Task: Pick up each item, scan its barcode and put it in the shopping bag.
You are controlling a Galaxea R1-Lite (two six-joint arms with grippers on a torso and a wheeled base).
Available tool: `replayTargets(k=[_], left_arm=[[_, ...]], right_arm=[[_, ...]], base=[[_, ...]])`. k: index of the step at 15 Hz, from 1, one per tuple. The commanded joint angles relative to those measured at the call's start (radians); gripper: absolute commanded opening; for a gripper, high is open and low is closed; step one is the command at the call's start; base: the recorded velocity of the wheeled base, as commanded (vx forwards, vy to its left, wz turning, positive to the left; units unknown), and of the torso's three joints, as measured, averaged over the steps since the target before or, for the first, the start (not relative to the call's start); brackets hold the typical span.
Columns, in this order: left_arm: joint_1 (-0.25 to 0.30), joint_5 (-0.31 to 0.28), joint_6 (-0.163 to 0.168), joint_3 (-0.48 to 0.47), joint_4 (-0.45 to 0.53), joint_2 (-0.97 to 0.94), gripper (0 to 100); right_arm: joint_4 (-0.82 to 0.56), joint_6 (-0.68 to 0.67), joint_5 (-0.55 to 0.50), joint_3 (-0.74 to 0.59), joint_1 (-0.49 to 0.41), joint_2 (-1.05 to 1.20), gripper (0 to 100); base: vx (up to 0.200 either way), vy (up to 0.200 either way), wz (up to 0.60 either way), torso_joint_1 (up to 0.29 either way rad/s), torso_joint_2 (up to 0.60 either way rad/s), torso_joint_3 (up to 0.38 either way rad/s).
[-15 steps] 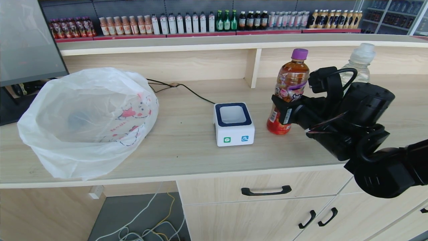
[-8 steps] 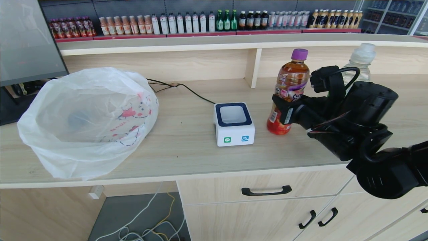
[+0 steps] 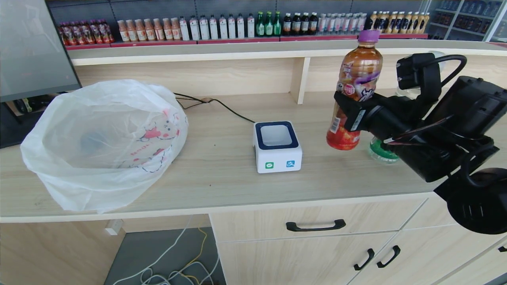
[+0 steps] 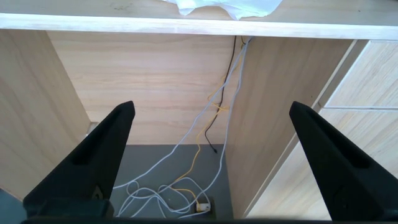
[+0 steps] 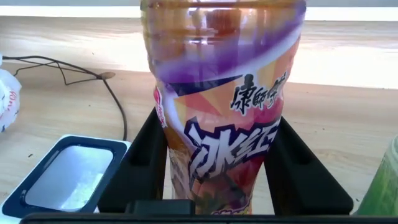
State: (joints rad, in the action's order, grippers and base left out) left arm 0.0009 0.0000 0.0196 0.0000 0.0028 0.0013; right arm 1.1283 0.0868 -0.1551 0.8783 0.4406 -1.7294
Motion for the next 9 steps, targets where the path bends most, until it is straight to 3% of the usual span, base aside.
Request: replayTargets(k=[1,6,9], left_arm=[[-0.001,0.000,0.002,0.000,0.000,0.000,100],[0.001,0.000,0.000,0.000,0.000,0.000,100],[0.001,0.000,0.000,0.000,0.000,0.000,100]], right_arm=[[0.001,-0.004,0.000,-0.001,0.000,0.031,0],[0.002,-0.032,0.002,-0.042,0.000,0.123,0],[0.015,-0.035,0.040,-0.206,-0.011,0.294,0]], base=[[0.000,0.000,0.00,0.000,0.00,0.000],[0.000,0.000,0.00,0.000,0.00,0.000],[0.000,0.000,0.00,0.000,0.00,0.000]])
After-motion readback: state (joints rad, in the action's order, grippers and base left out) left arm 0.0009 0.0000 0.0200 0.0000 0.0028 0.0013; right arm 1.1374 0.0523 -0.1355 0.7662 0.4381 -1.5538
